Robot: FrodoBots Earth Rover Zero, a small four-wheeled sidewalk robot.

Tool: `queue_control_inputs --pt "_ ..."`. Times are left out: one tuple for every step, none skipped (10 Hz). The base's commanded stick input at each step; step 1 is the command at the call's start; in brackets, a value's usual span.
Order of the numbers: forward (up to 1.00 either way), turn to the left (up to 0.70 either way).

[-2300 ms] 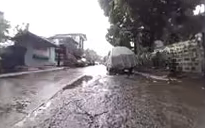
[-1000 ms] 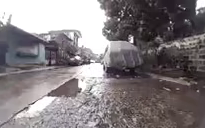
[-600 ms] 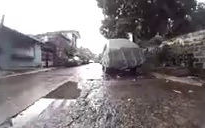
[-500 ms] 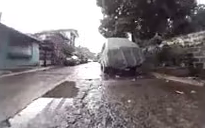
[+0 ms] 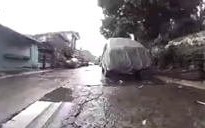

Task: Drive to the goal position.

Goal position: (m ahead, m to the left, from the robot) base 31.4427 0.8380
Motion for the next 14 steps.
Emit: queue_control_inputs --pt "1.0 0.0" --pt "1.0 0.0" --pt "1.0 0.0" --pt "1.0 0.0" --pt "1.0 0.12" --pt "1.0 0.27" --pt "1.0 0.22" --pt "1.0 0.0" --pt "1.0 0.0" --pt "1.0 0.07" --pt "1.0 0.19" --pt "1.0 0.27" --pt "1.0 0.27" --pt "1.0 0.19"
